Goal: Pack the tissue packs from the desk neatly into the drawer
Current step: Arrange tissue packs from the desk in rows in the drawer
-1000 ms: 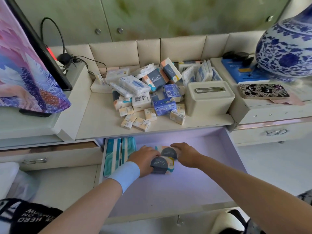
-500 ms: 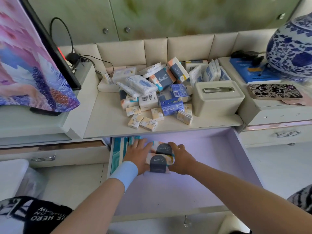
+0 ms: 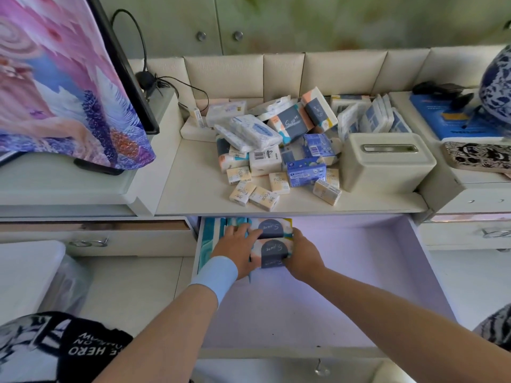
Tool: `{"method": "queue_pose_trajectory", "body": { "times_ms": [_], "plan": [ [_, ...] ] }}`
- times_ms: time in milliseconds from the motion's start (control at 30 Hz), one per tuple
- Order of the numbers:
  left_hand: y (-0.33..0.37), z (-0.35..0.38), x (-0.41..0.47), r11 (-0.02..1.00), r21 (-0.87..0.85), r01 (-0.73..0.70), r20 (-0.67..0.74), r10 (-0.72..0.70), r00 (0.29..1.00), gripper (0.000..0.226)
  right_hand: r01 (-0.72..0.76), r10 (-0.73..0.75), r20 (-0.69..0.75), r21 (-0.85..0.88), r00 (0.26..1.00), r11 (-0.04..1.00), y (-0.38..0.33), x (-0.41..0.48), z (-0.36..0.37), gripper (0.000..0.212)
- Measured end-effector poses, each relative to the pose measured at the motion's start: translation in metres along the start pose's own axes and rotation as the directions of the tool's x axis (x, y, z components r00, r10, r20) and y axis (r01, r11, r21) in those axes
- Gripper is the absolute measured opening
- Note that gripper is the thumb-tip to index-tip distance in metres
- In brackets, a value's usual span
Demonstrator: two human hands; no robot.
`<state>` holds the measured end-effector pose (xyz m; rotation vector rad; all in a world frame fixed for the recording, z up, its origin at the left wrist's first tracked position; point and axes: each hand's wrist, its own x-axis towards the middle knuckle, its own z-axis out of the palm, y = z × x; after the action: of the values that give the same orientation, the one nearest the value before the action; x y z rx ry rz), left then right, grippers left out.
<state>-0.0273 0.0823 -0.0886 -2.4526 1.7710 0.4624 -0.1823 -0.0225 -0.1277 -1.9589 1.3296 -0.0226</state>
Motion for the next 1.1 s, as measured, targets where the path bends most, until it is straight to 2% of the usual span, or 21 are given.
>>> {"method": "queue_pose_trajectory", "body": {
  "times_ms": [67, 133, 200, 267, 333, 400, 500, 567, 667, 767, 933, 1100],
  "plan": [
    [0.001, -0.004, 0.003, 1.0, 0.007, 0.021, -0.01, -0.021, 1.0, 0.071, -0.017, 0.017, 0.007, 0.034, 1.0, 0.999, -0.002, 0.001, 0.0, 0.077],
    [0.004, -0.01, 0.005, 0.999, -0.003, 0.046, -0.002, -0.046, 0.999, 0.069, -0.115, 0.112, 0.056, 0.048, 0.992, 0.992, -0.003, 0.004, -0.002, 0.085],
    [0.005, -0.011, 0.006, 0.999, 0.007, 0.052, -0.006, -0.052, 0.999, 0.07, -0.298, 0.28, 0.142, 0.121, 0.949, 0.947, -0.005, 0.003, -0.002, 0.077],
    [0.003, -0.007, 0.006, 0.998, 0.06, 0.03, -0.013, -0.03, 0.999, 0.068, -0.359, 0.328, 0.182, 0.17, 0.927, 0.918, -0.005, 0.003, 0.003, 0.06],
    [0.002, -0.004, 0.006, 0.993, 0.116, 0.013, 0.005, -0.014, 1.0, 0.065, -0.271, 0.25, 0.15, 0.136, 0.956, 0.953, 0.0, 0.003, 0.006, 0.045],
    [0.003, -0.006, 0.007, 0.992, 0.127, 0.021, 0.044, -0.027, 0.999, 0.065, -0.162, 0.152, 0.174, 0.047, 0.973, 0.986, 0.003, 0.005, 0.002, 0.046],
    [0.007, -0.015, 0.008, 0.995, 0.093, 0.033, 0.096, -0.042, 0.994, 0.064, -0.119, 0.107, 0.195, 0.047, 0.975, 0.992, 0.004, 0.006, -0.015, 0.082],
    [0.008, -0.018, 0.008, 0.996, 0.08, 0.037, 0.122, -0.046, 0.991, 0.063, -0.088, 0.065, 0.159, 0.144, 0.985, 0.986, 0.001, 0.003, -0.024, 0.093],
    [0.011, -0.024, 0.003, 0.996, 0.08, 0.039, 0.157, -0.051, 0.986, 0.066, 0.004, -0.047, 0.243, 0.173, 0.969, 0.985, -0.005, -0.005, -0.03, 0.086],
    [0.016, -0.032, -0.004, 0.997, 0.055, 0.055, 0.156, -0.063, 0.986, 0.065, 0.021, -0.042, 0.239, 0.091, 0.97, 0.996, -0.008, -0.012, -0.037, 0.078],
    [0.026, -0.065, -0.017, 0.998, -0.027, 0.05, 0.075, -0.048, 0.996, 0.059, 0.035, -0.027, 0.103, -0.081, 0.994, 0.996, -0.023, -0.025, -0.068, 0.058],
    [0.034, -0.139, -0.008, 0.984, -0.16, 0.073, -0.035, -0.08, 0.996, 0.052, 0.156, -0.161, -0.048, -0.085, 0.986, 0.984, -0.06, -0.031, -0.118, 0.039]
  ]
}}
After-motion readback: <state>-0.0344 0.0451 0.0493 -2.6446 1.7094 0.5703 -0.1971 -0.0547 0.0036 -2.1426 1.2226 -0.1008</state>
